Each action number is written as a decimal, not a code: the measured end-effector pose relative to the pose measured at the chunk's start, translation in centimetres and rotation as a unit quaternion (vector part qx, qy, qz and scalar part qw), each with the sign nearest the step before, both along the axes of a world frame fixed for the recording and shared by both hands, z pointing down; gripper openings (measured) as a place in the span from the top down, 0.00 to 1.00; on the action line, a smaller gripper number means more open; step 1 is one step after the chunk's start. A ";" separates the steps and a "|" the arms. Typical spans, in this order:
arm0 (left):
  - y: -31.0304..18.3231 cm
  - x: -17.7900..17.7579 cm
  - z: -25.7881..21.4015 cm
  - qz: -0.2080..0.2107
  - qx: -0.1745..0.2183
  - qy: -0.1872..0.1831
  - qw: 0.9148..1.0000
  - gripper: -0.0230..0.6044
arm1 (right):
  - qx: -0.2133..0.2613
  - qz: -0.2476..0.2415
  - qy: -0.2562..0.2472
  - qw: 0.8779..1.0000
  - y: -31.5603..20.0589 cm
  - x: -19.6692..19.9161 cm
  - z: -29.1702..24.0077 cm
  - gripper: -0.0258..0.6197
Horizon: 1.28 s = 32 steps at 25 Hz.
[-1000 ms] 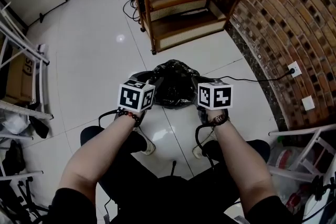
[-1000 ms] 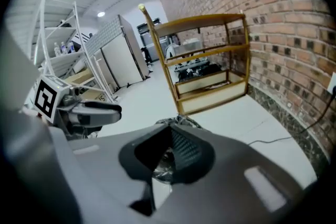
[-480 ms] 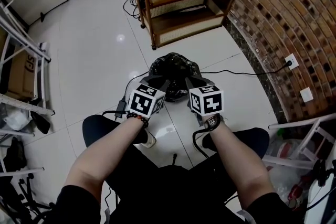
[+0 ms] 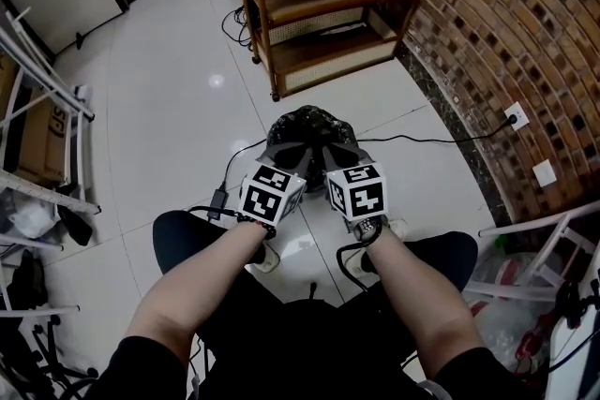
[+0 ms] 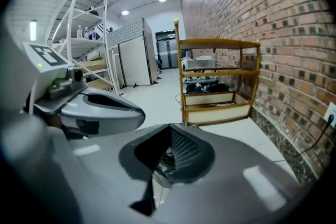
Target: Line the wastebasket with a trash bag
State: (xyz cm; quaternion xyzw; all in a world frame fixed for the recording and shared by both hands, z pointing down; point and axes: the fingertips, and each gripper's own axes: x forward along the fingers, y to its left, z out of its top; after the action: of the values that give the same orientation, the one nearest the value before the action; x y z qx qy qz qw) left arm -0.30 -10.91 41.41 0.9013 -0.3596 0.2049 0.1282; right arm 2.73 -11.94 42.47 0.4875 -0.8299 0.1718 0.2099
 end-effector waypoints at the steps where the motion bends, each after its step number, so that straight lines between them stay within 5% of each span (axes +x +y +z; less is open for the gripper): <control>1: -0.1 0.0 -0.2 0.000 0.004 0.000 1.000 0.96 | 0.002 0.002 -0.002 1.000 0.0 0.0 -0.1 0.96; 32: 0.2 0.3 0.7 -0.007 -0.006 -0.009 1.000 0.96 | 0.005 0.001 -0.009 1.000 0.5 -0.1 0.0 0.96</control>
State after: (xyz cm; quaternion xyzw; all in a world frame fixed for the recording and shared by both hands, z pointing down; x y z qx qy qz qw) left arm -0.01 -10.76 42.14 0.8960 -0.3661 0.2137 0.1319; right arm 2.62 -11.49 42.48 0.4881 -0.8319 0.1726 0.1997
